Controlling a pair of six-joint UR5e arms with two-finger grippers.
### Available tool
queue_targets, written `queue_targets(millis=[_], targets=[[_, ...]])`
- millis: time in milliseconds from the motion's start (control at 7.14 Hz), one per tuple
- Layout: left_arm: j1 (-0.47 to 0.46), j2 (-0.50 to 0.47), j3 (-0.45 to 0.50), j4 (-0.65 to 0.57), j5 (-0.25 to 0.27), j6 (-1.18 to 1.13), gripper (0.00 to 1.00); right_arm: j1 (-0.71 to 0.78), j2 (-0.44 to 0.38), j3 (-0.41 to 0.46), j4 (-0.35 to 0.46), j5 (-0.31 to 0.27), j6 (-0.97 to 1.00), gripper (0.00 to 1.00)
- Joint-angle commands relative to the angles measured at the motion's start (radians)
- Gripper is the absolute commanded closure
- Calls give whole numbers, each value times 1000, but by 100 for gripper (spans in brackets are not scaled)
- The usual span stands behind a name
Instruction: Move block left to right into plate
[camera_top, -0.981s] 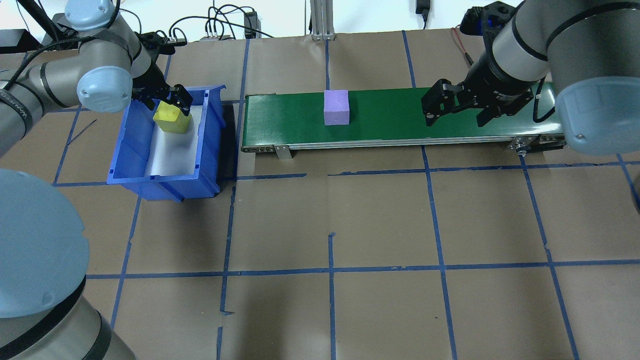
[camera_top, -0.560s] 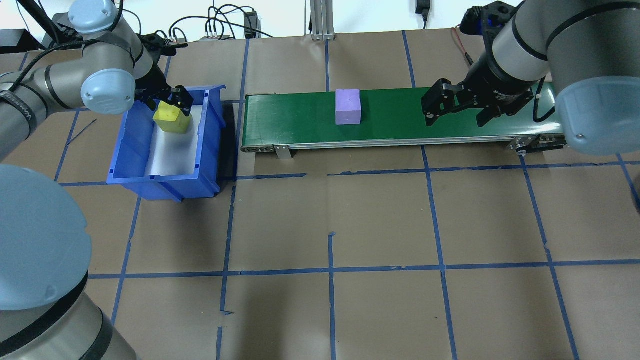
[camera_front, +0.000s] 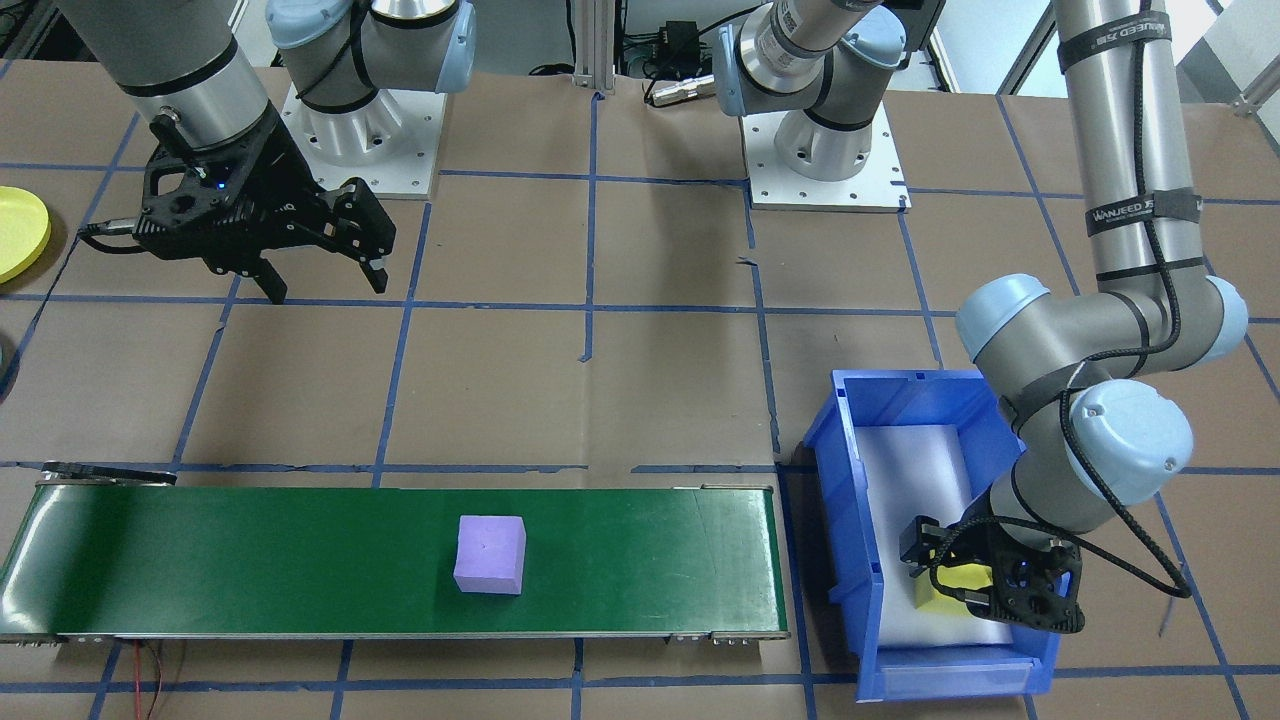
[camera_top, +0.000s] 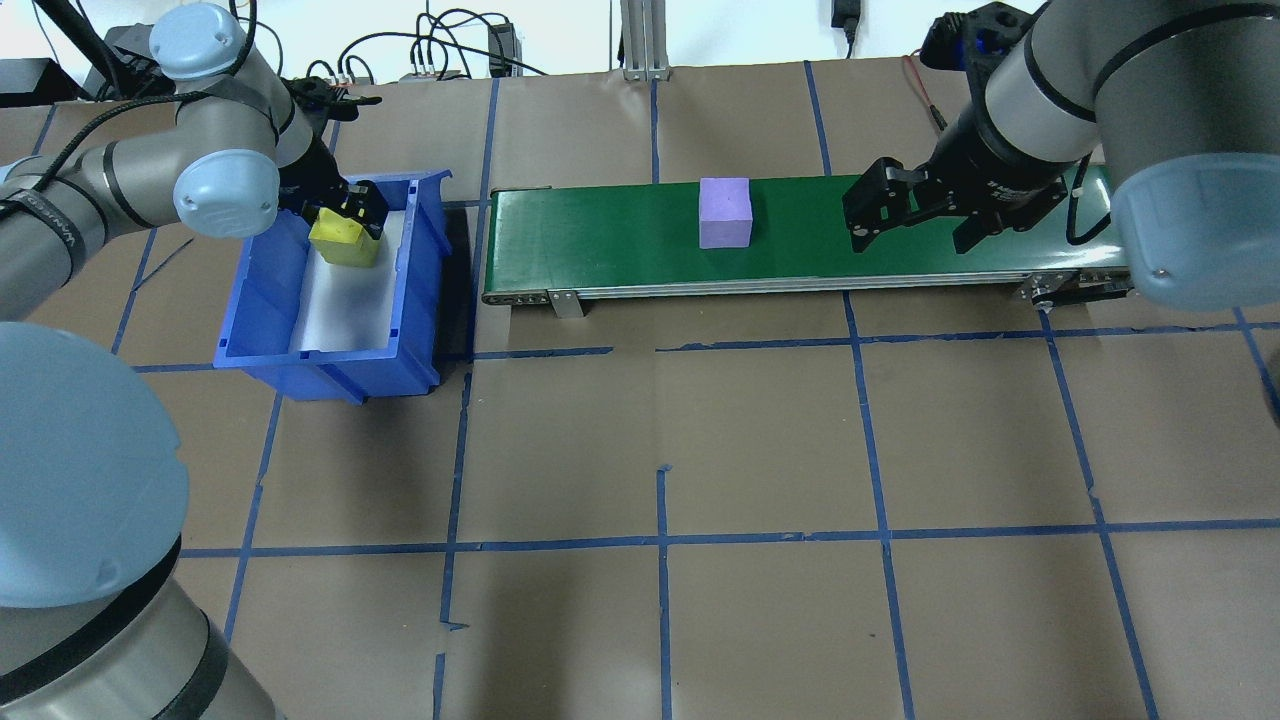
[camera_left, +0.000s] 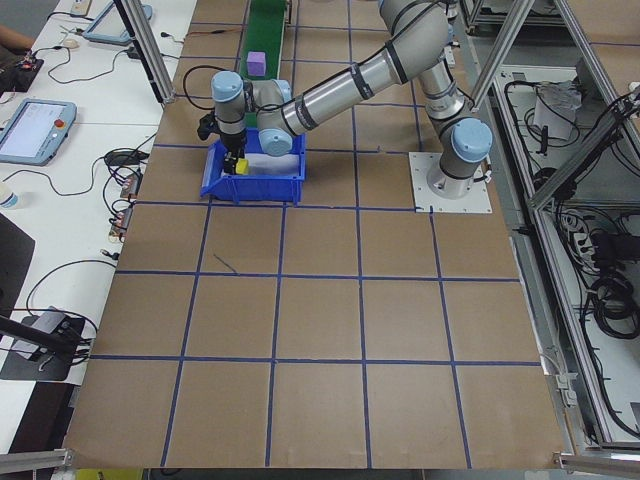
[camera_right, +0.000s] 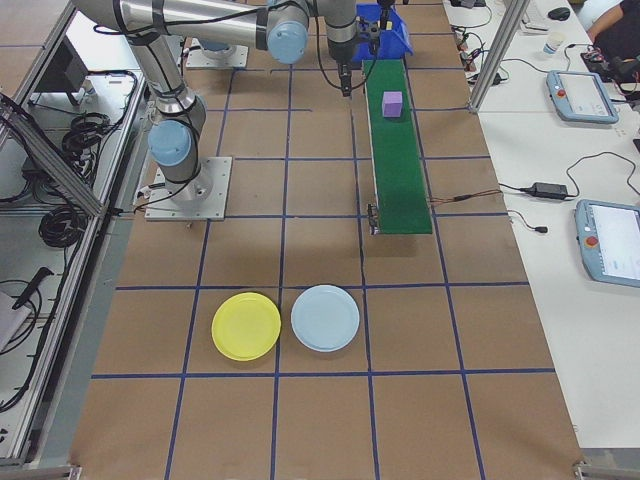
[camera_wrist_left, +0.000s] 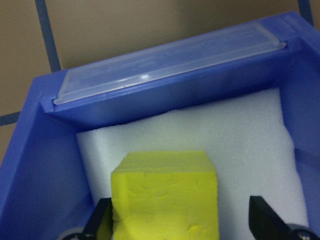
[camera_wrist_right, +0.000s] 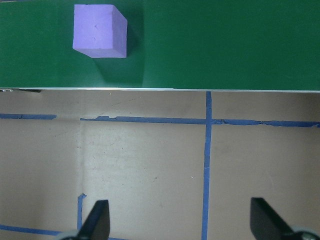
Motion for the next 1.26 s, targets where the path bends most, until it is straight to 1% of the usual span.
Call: queue_targets(millis=[0,140,280,560,700,841,1121], targets=[[0,-1,-3,-1,-1,-7,75,0,2,0,0,0,0,0],[0,18,20,-8,-1,-14,75,0,0,0,0,0,0,0],[0,60,23,-18,-1,-13,76,0,0,0,0,0,0,0],[-6,149,24,-121,-2,-88,75,0,0,0,0,0,0,0],[-35,194,24,-157,-10,-143,75,0,0,0,0,0,0,0],[-101,229,24,-180,-10,-234,74,0,0,2,0,0,0,0],[-217,239,40,-176,-9,-393,74,0,0,2,0,0,0,0]])
